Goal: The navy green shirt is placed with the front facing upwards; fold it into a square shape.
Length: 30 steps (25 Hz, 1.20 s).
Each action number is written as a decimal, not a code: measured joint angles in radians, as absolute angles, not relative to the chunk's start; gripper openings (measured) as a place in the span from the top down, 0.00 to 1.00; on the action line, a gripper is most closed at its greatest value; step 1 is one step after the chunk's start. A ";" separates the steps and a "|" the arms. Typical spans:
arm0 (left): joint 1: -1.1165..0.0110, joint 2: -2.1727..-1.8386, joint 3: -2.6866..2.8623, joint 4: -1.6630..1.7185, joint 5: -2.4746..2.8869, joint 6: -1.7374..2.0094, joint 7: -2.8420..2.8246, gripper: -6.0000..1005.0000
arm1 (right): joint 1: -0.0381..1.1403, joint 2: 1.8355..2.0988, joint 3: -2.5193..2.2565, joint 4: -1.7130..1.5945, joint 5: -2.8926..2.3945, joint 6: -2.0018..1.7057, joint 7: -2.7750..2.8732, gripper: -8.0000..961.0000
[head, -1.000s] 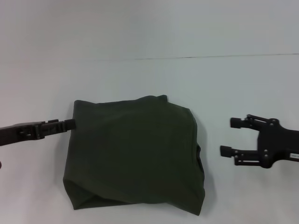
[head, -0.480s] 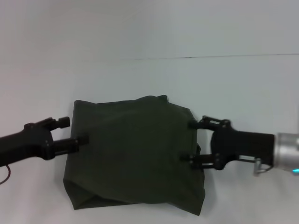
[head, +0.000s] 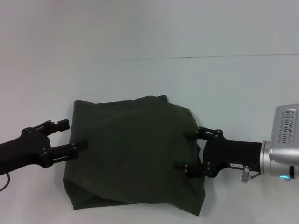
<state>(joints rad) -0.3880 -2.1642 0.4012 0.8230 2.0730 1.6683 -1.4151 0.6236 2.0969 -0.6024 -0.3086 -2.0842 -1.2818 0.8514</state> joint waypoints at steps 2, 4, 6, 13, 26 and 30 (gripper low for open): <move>-0.389 -2.164 0.402 0.816 2.073 1.671 -1.415 0.09 | 0.617 2.095 -0.603 -0.309 -2.086 -1.269 0.853 0.05; -0.392 -2.164 0.404 0.807 2.073 1.672 -1.414 0.09 | 0.612 2.095 -0.604 -0.309 -2.087 -1.256 0.852 0.05; -0.394 -2.164 0.407 0.802 2.072 1.672 -1.414 0.09 | 0.609 2.096 -0.605 -0.309 -2.087 -1.243 0.850 0.05; -0.395 -2.162 0.409 0.802 2.080 1.678 -1.414 0.09 | 0.604 2.095 -0.602 -0.311 -2.084 -1.245 0.850 0.05; -0.332 -2.164 0.404 0.907 2.191 1.737 -1.321 0.09 | 0.412 2.090 -0.579 -0.511 -2.017 -1.507 0.928 0.05; -0.312 -2.171 0.400 0.903 2.198 1.733 -1.271 0.09 | 0.353 2.092 -0.571 -0.508 -2.017 -1.521 0.917 0.05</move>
<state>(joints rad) -0.3123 -2.1705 0.4001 0.9028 2.1976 1.7330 -1.2711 0.3527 2.0921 -0.5713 -0.5078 -2.0166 -1.5208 0.9166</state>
